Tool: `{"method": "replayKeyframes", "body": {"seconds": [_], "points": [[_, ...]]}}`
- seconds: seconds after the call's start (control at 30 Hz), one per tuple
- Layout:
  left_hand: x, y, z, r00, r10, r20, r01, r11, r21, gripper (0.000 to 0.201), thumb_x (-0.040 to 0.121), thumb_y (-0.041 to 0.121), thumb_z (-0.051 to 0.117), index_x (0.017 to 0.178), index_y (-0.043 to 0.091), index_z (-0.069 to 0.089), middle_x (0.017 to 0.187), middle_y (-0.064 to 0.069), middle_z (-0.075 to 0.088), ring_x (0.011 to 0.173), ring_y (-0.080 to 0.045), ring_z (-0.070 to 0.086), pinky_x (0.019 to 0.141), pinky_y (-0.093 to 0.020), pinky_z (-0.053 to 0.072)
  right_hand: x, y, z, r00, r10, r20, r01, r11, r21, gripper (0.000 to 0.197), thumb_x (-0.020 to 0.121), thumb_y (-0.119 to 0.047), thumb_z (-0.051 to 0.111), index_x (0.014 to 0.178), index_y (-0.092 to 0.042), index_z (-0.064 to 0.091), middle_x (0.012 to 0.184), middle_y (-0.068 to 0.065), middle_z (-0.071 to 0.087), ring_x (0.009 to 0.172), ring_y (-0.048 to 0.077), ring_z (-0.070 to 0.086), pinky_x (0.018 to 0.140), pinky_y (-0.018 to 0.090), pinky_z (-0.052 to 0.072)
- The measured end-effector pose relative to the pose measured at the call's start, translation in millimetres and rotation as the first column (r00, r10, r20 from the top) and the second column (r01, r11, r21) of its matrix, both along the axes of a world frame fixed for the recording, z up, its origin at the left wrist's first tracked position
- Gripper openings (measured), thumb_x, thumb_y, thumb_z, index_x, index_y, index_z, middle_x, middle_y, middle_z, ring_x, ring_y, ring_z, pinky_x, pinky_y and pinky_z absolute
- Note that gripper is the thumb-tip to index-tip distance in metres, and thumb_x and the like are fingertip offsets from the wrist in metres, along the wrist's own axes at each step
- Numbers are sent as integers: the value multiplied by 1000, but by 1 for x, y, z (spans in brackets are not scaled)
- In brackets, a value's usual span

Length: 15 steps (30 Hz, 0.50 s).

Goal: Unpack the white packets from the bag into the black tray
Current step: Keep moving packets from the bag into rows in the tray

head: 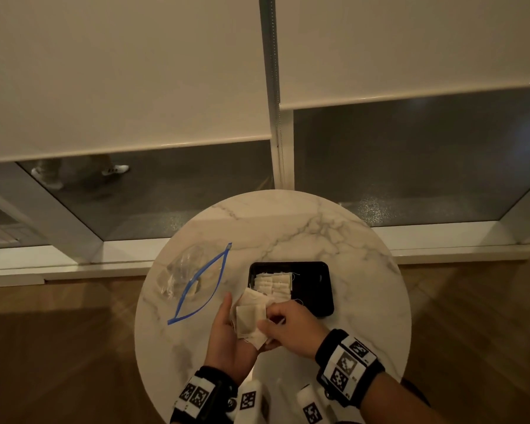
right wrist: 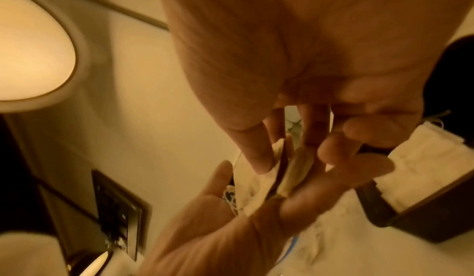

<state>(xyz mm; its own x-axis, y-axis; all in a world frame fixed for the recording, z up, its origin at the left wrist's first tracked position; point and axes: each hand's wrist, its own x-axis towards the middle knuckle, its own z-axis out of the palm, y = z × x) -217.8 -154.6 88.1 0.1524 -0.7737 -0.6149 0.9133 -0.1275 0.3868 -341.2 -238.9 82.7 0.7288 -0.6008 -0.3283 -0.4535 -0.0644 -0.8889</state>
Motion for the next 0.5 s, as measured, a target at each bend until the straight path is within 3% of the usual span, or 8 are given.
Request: {"method": "replayKeyframes", "body": {"seconds": [0.07,0.13,0.2,0.3,0.4,0.5], "points": [[-7,-1,0,999,-16,44,16,1000,6,57,93,48,50,114,1,74,127,-28,64,108,-41,68,106,-61,40,-6,-1,3,999,1,-52,-7,992,-129,25,84,-41,66,77,-17,67,77,2,68,74,15,65,74,37,57],[-13,-2,-2,998,-22,59,21,1000,8,52,93,43,50,104,1,78,124,-27,66,101,-38,71,102,-55,43,-12,-2,7,998,-51,-34,43,977,-211,14,82,-35,70,78,-23,65,75,-9,62,71,4,58,69,22,51],[-16,-3,-2,999,-26,42,25,1000,16,53,96,43,48,105,0,77,126,-27,65,102,-37,71,99,-51,46,-15,-3,7,994,-105,8,104,963,-247,16,76,-32,75,82,-26,62,78,-13,56,72,0,54,68,15,48],[-17,-4,-1,1000,-18,22,18,999,27,56,100,44,45,119,-2,70,131,-28,62,107,-37,68,102,-50,44,-16,-3,4,990,-137,38,142,960,-239,25,71,-37,77,89,-30,61,86,-10,55,76,3,55,70,21,52],[-18,-5,-2,1000,-9,26,8,999,52,55,101,45,45,132,2,59,132,-27,61,106,-36,67,86,-47,56,-14,-2,3,981,-181,73,192,959,-210,25,70,-40,77,88,-32,61,87,-7,54,76,6,57,70,29,57],[-18,-4,0,1000,3,29,-5,998,62,54,103,43,44,133,0,58,130,-27,63,101,-35,70,76,-43,61,-11,-3,3,978,-194,77,207,954,-216,16,75,-36,77,81,-32,63,84,-10,55,74,7,58,70,31,57]]}}
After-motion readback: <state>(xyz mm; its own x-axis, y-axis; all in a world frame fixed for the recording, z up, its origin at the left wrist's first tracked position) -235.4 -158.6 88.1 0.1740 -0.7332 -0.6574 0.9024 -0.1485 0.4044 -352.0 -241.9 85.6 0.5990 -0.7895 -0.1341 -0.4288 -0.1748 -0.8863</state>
